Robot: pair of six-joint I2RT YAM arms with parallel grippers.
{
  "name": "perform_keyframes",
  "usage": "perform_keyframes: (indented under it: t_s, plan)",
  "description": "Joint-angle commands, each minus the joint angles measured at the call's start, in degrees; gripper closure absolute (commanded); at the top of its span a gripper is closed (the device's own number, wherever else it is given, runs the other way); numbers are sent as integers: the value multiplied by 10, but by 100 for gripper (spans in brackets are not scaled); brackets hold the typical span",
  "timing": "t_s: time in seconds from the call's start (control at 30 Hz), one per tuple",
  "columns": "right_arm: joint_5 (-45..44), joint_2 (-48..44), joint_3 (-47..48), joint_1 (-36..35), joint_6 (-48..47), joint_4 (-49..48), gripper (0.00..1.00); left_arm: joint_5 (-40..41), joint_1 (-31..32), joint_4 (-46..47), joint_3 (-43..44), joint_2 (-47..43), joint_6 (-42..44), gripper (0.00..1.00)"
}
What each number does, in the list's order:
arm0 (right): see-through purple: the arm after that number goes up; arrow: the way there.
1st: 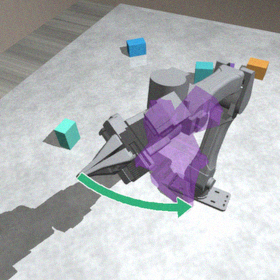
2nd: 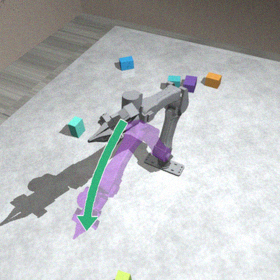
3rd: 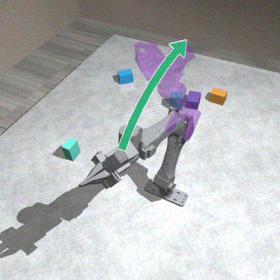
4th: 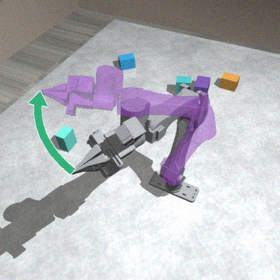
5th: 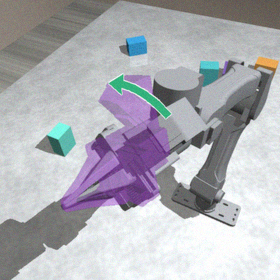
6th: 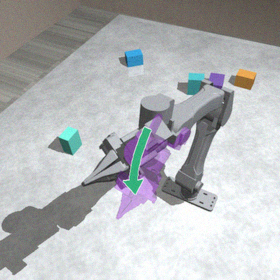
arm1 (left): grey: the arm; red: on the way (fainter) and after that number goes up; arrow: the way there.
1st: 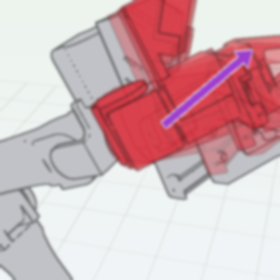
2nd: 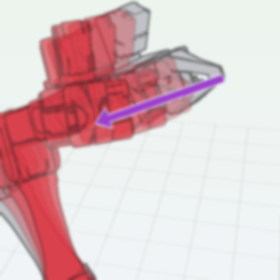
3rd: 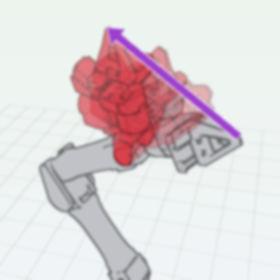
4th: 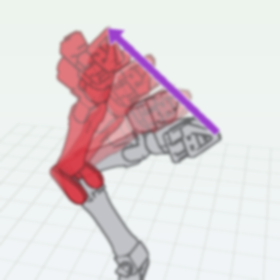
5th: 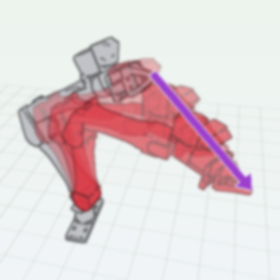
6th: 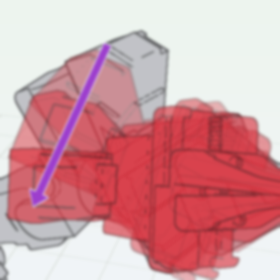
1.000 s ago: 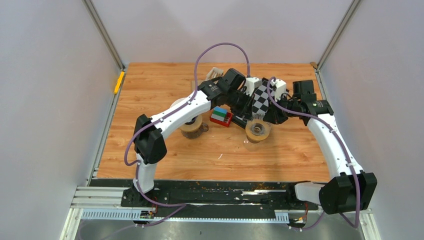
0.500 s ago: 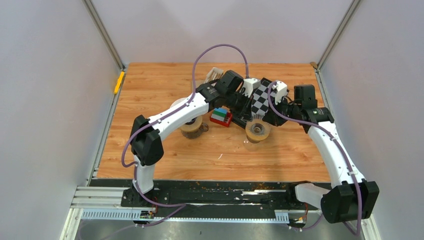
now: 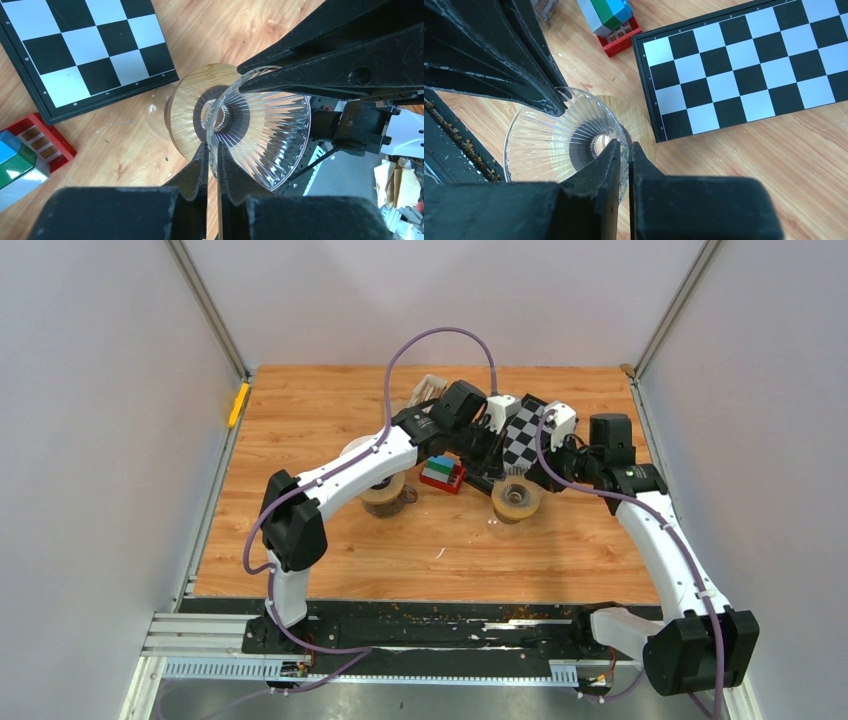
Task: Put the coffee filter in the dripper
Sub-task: Place the coffee dripper in the dripper holder.
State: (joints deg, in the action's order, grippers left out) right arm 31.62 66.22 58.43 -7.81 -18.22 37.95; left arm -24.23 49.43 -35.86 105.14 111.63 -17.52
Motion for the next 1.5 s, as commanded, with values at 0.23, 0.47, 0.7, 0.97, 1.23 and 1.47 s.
perform_keyframes:
  t_s: [0.23,0.47,0.7,0.97,1.23,1.47]
  plan:
    - [-67,39,-78,-8,-57,33,100,31,23,-59,-37,85,36,100]
    - [-66,61,-75,-8,-60,36,100,26,23,-60,-36,94,35,100]
    - [-62,91,-61,-8,-69,55,100,17,23,-62,-36,101,29,100]
    - [-61,94,-69,-8,-72,47,100,16,23,-62,-35,105,29,100]
    - [-65,80,-85,-8,-81,40,100,16,27,-70,-20,112,33,100]
    - [-59,59,-47,-7,-68,58,94,34,24,-100,41,98,50,90]
